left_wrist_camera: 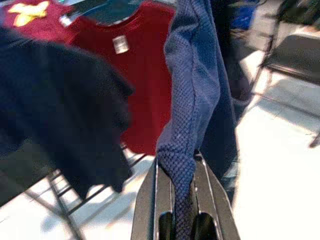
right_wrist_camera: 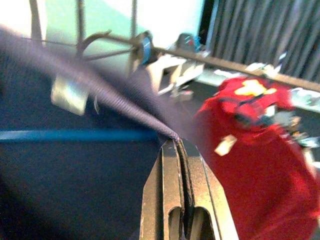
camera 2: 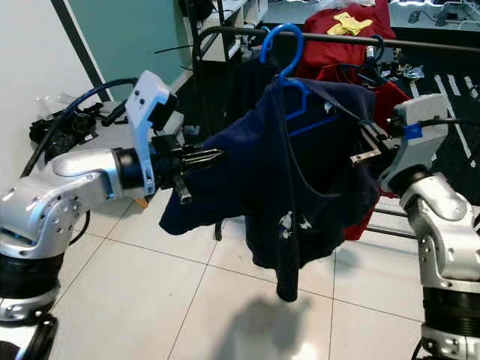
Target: Hang hanger
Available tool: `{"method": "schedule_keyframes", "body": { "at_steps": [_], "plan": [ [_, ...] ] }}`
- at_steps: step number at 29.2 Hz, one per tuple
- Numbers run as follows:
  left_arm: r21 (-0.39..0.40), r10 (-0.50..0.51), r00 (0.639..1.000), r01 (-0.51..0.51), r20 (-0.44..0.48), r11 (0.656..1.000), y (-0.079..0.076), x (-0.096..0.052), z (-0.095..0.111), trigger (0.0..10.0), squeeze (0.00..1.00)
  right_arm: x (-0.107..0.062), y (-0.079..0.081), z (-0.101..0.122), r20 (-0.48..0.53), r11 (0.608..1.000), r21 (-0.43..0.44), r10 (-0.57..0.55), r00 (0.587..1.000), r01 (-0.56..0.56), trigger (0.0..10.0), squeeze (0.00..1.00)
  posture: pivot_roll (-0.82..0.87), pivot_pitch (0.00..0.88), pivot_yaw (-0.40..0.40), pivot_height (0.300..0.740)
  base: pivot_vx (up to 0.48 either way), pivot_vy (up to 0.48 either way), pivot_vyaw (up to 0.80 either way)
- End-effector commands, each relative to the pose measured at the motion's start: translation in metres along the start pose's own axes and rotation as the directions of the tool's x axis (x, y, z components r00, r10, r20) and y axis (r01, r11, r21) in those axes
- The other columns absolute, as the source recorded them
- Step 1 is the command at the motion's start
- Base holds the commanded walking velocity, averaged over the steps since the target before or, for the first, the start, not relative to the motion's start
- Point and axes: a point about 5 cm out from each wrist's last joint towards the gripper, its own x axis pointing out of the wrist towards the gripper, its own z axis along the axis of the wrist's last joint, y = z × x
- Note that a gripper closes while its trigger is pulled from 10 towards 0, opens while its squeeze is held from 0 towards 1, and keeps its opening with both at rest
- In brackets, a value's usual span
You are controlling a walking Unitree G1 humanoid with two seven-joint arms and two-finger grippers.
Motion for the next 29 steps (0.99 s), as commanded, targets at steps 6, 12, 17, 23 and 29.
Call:
{"method": "schedule_keyframes", "body": {
  "at_steps": [6,12,17,23,29],
  "plan": [
    [0.183,0.079,0.99,-0.057,-0.117,0.981,0.014,-0.007,-0.022,10.0,0.0,-0.001,-0.011,0.02,0.057,1.0,-0.014,0.023,0.998,-0.022,0.0,0.0,0.03,0.121,0.035,0.74,0.0,0.0,0.0],
    [0.274,0.031,0.993,0.002,-0.116,0.962,0.014,-0.011,-0.024,10.0,0.0,-0.002,-0.017,0.023,0.01,0.994,-0.071,0.088,0.996,-0.087,0.0,0.0,0.01,0.123,0.033,0.74,0.0,0.0,0.0],
    [0.297,-0.062,0.998,0.065,-0.021,0.953,0.007,-0.011,-0.013,10.0,0.0,-0.002,0.0,0.013,-0.048,0.971,-0.048,0.231,0.972,-0.233,0.0,0.0,0.01,0.123,0.033,0.74,0.0,0.0,0.0],
    [0.287,-0.098,0.994,0.081,0.045,0.955,0.004,-0.007,-0.009,10.0,0.0,-0.005,0.035,-0.001,-0.082,0.91,0.029,0.415,0.906,-0.414,0.0,0.0,0.01,0.117,0.031,0.74,0.0,0.0,0.0],
    [0.337,-0.16,0.987,0.153,-0.007,0.929,-0.004,-0.01,-0.021,10.0,0.0,-0.003,0.044,0.006,-0.043,0.88,0.07,0.473,0.88,-0.47,0.0,0.0,0.01,0.115,0.029,0.74,0.0,0.0,0.0]
  ]
}}
